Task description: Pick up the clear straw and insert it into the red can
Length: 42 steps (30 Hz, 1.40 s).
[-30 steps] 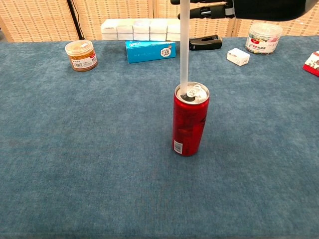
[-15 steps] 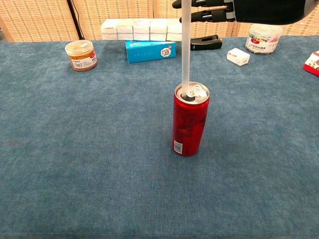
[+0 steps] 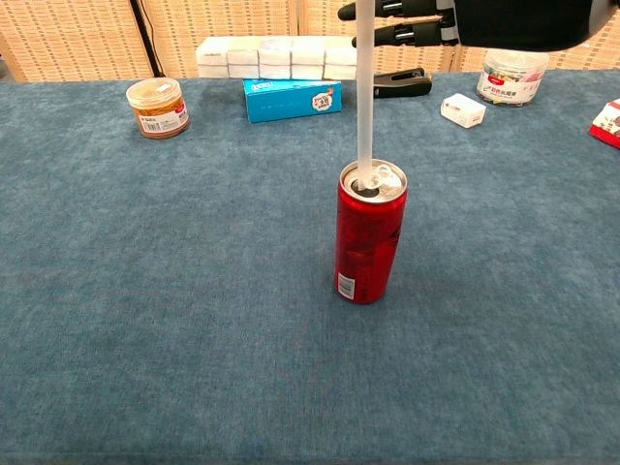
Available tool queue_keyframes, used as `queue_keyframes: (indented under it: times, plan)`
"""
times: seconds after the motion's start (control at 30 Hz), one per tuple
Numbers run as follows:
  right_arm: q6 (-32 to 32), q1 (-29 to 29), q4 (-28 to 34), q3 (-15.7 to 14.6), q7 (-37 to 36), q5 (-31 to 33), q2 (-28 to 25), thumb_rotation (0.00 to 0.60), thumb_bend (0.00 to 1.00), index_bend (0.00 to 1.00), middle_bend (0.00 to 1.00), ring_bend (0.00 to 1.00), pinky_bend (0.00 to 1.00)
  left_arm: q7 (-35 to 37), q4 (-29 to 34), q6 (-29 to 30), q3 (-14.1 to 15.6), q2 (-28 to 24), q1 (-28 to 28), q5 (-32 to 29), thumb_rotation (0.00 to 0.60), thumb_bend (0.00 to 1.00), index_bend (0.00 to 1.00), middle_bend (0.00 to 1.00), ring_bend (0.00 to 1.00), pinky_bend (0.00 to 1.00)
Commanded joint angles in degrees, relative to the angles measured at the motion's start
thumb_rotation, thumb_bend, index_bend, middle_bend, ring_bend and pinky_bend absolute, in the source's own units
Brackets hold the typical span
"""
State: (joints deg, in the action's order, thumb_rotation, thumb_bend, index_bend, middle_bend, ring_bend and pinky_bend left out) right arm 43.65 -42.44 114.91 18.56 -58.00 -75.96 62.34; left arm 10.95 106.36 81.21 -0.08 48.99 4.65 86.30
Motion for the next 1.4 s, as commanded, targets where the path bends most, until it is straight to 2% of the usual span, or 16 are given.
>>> queue_keyframes:
  times: [0.03,0.73,1.4]
  plan:
    - [0.0,0.1,-0.1,0.0,-0.3,-0.2,-0.1,0.600,0.69,0.60,0.00,0.00,0.00,0.0,0.0,0.0,0.0,0.0,0.0,0.0,0.600,0.09,0.00,0.00,0.00,0.00]
    - [-0.2,0.1,-1.1,-0.4,-1.0,-1.2,0.2,0.600,0.70,0.60,0.00,0.00,0.00,0.1,0.1,-0.2,0.1,-0.1,0.1,0.1,0.600,0.09,0.00,0.00,0.00,0.00]
    - [1.3,0.1,-2.5,-1.6,5.9,0.2,2.5,0.600,0.70,0.60,0.00,0.00,0.00,1.1,-0.1,-0.4,0.3,-0.3,0.2,0.3,0.600,0.09,0.00,0.00,0.00,0.00]
